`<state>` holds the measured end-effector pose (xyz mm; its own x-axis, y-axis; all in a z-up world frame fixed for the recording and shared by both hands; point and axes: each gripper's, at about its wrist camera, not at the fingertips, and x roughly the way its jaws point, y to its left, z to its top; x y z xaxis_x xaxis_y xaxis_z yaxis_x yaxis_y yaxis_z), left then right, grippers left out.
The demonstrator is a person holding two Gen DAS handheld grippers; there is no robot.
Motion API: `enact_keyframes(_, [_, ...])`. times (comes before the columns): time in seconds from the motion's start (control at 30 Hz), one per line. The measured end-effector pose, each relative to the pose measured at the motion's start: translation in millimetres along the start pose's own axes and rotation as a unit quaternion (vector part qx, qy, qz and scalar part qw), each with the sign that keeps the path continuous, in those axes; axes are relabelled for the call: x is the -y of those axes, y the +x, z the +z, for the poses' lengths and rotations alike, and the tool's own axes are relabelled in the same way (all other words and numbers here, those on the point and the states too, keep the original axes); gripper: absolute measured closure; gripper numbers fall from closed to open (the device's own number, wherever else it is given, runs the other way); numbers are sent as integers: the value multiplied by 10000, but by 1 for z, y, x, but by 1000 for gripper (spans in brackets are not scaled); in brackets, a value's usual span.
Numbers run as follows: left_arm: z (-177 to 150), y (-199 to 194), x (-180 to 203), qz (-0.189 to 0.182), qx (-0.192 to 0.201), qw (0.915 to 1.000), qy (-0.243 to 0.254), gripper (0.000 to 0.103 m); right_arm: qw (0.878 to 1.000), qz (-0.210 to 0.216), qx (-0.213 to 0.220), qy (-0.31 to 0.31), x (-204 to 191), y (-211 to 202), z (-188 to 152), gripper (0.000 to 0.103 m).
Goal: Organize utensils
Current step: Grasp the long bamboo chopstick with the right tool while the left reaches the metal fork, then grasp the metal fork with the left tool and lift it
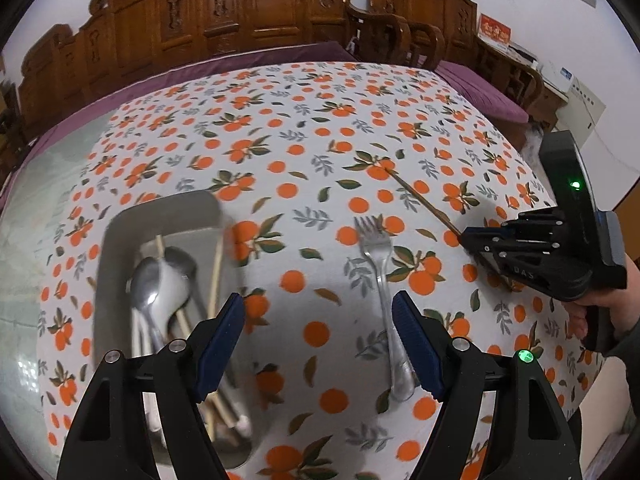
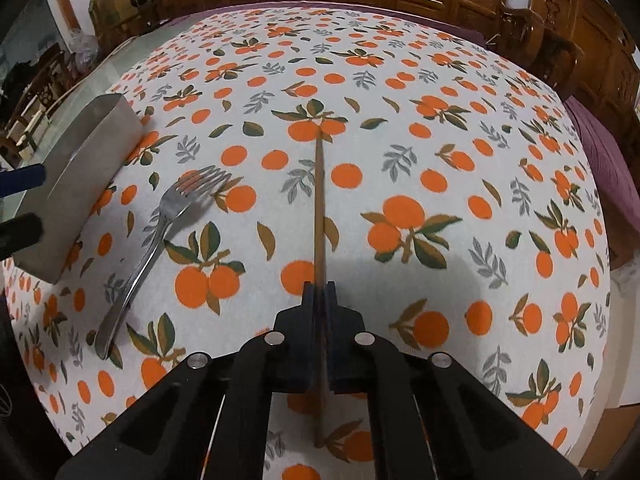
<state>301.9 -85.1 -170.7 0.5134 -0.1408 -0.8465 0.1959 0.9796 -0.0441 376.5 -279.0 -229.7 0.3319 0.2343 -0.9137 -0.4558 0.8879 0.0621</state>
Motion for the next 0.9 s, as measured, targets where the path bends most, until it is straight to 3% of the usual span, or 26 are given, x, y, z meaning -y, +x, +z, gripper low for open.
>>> enact_keyframes(0.37, [13,44,28,-8,-195,9997,171,31,9992,115,224,321,10,-28,-33,97])
enact_keyframes(0.67, [20,86,32,113,-427,9990,1,31,9973,278,404,540,5,-45,-49,97])
enact_keyframes(0.9, [28,98,37,243,-399,9989,52,55,9968,327,456,577,-1,-51,-56,97])
